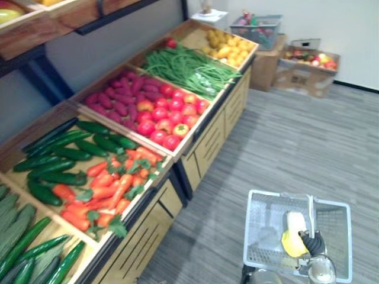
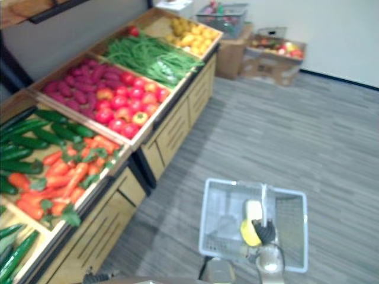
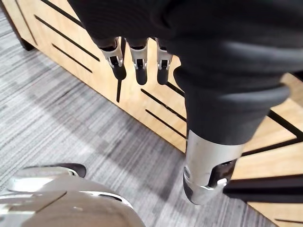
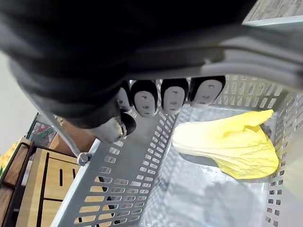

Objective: Pick vegetable in the basket

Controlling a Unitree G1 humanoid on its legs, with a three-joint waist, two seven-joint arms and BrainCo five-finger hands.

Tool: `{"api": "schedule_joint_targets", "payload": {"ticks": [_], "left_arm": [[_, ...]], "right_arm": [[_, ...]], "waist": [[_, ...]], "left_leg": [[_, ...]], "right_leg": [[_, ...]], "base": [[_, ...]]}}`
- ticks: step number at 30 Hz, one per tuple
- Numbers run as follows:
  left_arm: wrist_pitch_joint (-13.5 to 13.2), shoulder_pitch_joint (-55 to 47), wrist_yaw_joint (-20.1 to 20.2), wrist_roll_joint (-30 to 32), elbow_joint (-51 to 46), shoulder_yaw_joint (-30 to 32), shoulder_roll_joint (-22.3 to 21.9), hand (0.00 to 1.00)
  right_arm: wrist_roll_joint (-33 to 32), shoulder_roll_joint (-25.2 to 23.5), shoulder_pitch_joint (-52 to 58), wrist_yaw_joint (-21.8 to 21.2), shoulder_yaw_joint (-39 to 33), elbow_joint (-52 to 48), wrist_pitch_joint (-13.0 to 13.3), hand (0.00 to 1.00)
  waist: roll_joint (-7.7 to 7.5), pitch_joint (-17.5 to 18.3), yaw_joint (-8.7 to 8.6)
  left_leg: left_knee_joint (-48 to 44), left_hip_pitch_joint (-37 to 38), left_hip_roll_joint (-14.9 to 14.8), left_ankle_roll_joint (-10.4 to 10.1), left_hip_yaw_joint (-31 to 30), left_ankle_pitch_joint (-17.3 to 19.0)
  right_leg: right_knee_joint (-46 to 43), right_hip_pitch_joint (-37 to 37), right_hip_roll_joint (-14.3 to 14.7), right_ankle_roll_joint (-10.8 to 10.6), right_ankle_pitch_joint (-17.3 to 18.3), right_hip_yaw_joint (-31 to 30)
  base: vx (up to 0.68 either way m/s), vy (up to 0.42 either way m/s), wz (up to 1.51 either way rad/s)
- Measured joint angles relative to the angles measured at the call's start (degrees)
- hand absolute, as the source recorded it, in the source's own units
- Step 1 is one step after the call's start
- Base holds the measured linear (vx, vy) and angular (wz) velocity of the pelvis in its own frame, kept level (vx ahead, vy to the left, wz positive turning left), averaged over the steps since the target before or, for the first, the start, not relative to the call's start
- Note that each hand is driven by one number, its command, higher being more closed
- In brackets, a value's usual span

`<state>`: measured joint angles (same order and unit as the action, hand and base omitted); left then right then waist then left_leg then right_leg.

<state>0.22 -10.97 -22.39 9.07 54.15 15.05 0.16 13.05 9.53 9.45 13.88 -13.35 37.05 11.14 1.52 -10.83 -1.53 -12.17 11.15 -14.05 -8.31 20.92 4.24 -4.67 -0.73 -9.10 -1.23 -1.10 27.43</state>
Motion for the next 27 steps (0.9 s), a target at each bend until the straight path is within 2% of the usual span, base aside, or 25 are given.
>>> {"api": "schedule_joint_targets", "payload": {"ticks": [2,4,7,8,9,11,13,14,15,16,17,18,19,20,21,22,23,24,26,27], "left_arm": [[0.0,0.0,-0.1,0.0,-0.1,-0.1,0.0,0.00],[0.2,-0.1,-0.3,0.2,-0.1,-0.1,0.0,0.00],[0.5,0.0,-0.3,0.2,-0.1,0.1,0.1,0.00],[0.6,-0.2,-0.3,0.2,0.0,0.1,0.2,0.00],[0.8,-0.7,-0.3,0.2,0.3,0.4,0.4,0.00],[1.2,-1.3,-0.3,0.3,0.6,0.5,0.4,0.00],[1.2,-1.6,-0.3,1.2,0.8,0.4,0.1,0.00],[1.2,-1.7,-0.3,1.3,0.9,0.3,0.1,0.00],[1.2,-1.7,-0.3,1.3,1.2,0.3,0.1,0.00],[1.2,-1.8,-0.3,1.3,2.3,0.2,0.2,0.00],[1.2,-2.3,-0.3,1.3,2.8,-0.5,0.6,0.00],[1.2,-2.6,-0.3,1.3,2.8,-1.4,1.0,0.00],[1.4,-2.6,-0.2,1.3,2.9,-2.9,1.9,0.00],[1.4,-2.8,-0.2,1.2,2.9,-2.9,2.2,0.00],[1.6,-2.9,-0.1,1.2,3.0,-2.9,2.3,0.00],[1.6,-2.9,0.3,1.1,3.0,-2.2,2.5,0.00],[1.7,-2.8,0.4,0.8,3.0,-1.3,2.8,0.00],[1.7,-2.8,0.5,0.7,3.0,-1.0,3.1,0.00],[1.7,-2.4,0.9,0.6,3.5,0.6,4.2,0.00],[1.5,-1.6,0.8,0.3,2.8,1.7,2.8,0.00]], "right_arm": [[0.0,0.5,0.6,0.2,-1.1,0.6,0.0,1.00],[0.1,0.8,0.4,0.5,-1.1,1.5,-0.1,1.00],[0.4,0.3,-0.5,0.5,-0.9,2.4,-0.1,1.00],[0.5,0.0,-0.7,0.3,-0.8,2.7,-0.2,1.00],[0.5,-0.4,-1.0,-0.1,-0.8,3.3,-0.2,1.00],[0.5,-0.6,-1.0,-0.3,-0.9,4.4,-0.3,1.00],[0.4,-0.5,-1.0,-0.3,-1.4,4.4,-0.4,1.00],[0.4,-0.6,-1.4,-0.2,-1.8,4.4,-0.5,1.00],[0.4,-0.5,-1.7,0.1,-2.0,4.4,-0.5,1.00],[0.4,0.1,-2.8,0.5,-2.0,4.6,-0.5,1.00],[0.5,0.7,-3.5,0.6,-1.8,4.6,-0.5,1.00],[0.5,0.7,-3.6,0.7,-1.8,4.6,-0.5,1.00],[0.4,0.4,-3.5,1.1,-1.8,4.8,-0.5,1.00],[0.4,-0.2,-3.5,1.1,-1.7,4.9,-0.5,1.00],[0.4,-0.5,-3.4,1.1,-1.6,4.8,-0.4,1.00],[0.4,-1.1,-3.4,1.1,-1.3,4.8,-0.4,1.00],[0.4,-1.8,-3.5,1.0,-1.3,4.9,-0.4,1.00],[0.4,-2.2,-3.5,1.0,-1.3,5.0,-0.4,1.00],[0.3,-3.3,-3.1,1.0,-1.7,6.9,-0.4,1.00],[-0.2,-3.1,-3.4,1.2,-2.3,8.0,-0.7,1.00]], "waist": [[0.06,0.0,-0.13],[0.18,0.1,-0.01],[0.34,0.3,0.61],[-0.26,0.5,0.88],[-0.82,0.5,1.98],[-0.95,0.6,2.02],[-0.77,0.8,1.86],[-0.73,0.8,1.95],[-0.89,0.7,1.89],[-0.90,0.6,1.93],[-1.04,0.6,1.76],[-1.22,0.5,1.54],[-1.18,0.4,1.21],[-1.37,0.5,1.07],[-1.29,0.6,0.94],[-2.09,0.4,0.59],[-3.17,0.3,0.42],[-3.83,0.4,0.42],[-6.24,0.8,0.05],[-4.01,1.1,0.18]], "left_leg": [[0.8,-0.2,-0.9,0.3,13.8,-0.2],[5.0,0.1,0.0,0.3,18.2,-0.2],[10.9,-0.6,2.0,0.3,17.2,-0.1],[10.8,-1.1,2.5,0.5,16.9,0.0],[10.7,-0.9,3.3,1.1,17.1,0.4],[10.7,0.1,4.2,1.6,16.1,0.7],[10.8,0.3,4.8,2.4,15.8,1.3],[10.6,0.4,5.5,2.8,15.7,2.0],[10.5,0.4,5.9,3.0,15.6,2.7],[10.5,1.3,6.9,3.1,15.4,4.0],[10.9,2.5,7.8,3.7,14.7,4.5],[10.8,3.2,8.0,4.0,14.1,4.7],[10.8,4.1,7.4,4.2,11.9,5.2],[10.8,4.2,6.3,4.1,11.0,5.2],[10.8,4.2,5.9,4.1,10.3,5.1],[10.8,4.0,5.0,4.0,9.1,4.7],[10.9,4.0,4.7,2.6,8.1,3.9],[11.0,3.9,4.7,2.1,7.8,3.9],[11.2,4.4,5.6,-0.1,5.6,3.9],[12.1,4.8,3.4,-1.5,5.2,3.4]], "right_leg": [[2.1,2.3,-1.0,-0.7,-0.5,4.2],[4.0,3.6,-0.8,-1.8,-1.3,7.4],[8.7,4.9,-0.3,-2.6,-4.7,11.1],[9.9,5.1,-0.4,-2.7,-5.6,11.4],[10.8,5.7,-1.0,-3.1,-6.6,11.3],[10.3,6.9,-2.1,-3.4,-6.7,11.9],[5.7,5.9,-4.3,-3.9,-5.0,12.5],[-0.4,3.9,-7.0,-4.4,-2.5,12.6],[-3.7,3.0,-8.3,-4.5,-1.3,12.3],[-11.0,0.7,-11.7,-3.1,0.5,11.3],[-19.6,-2.0,-14.9,-0.6,0.8,8.8],[-23.1,-3.2,-15.9,0.1,0.3,5.9],[-28.2,-6.4,-14.7,-0.6,1.5,-2.3],[-27.2,-7.0,-12.5,-0.9,3.7,-4.8],[-25.6,-7.2,-11.1,-0.7,4.2,-5.7],[-20.6,-7.2,-8.5,-0.9,4.1,-6.7],[-13.9,-7.2,-5.9,-2.3,2.9,-9.3],[-10.6,-7.1,-4.9,-3.1,1.9,-11.2],[-5.8,-6.3,-3.4,-4.5,-2.9,-16.1],[-6.5,-5.8,-1.7,-3.7,-2.4,-14.7]], "base": [[-0.04,0.053,1.16],[-0.05,0.135,0.99],[-0.05,0.139,0.65],[-0.04,0.163,0.25],[-0.01,0.134,0.08],[0.03,0.163,0.16],[0.05,0.175,0.19],[0.04,0.149,0.11],[0.04,0.152,0.02],[0.05,0.156,-0.02],[0.05,0.140,0.05],[0.07,0.116,0.43],[0.09,0.017,0.63],[0.11,-0.015,0.66],[0.16,-0.085,0.63],[0.20,-0.125,0.63],[0.21,-0.144,0.58],[0.22,-0.170,0.38],[0.23,-0.218,0.49],[0.20,-0.156,0.51]]}}
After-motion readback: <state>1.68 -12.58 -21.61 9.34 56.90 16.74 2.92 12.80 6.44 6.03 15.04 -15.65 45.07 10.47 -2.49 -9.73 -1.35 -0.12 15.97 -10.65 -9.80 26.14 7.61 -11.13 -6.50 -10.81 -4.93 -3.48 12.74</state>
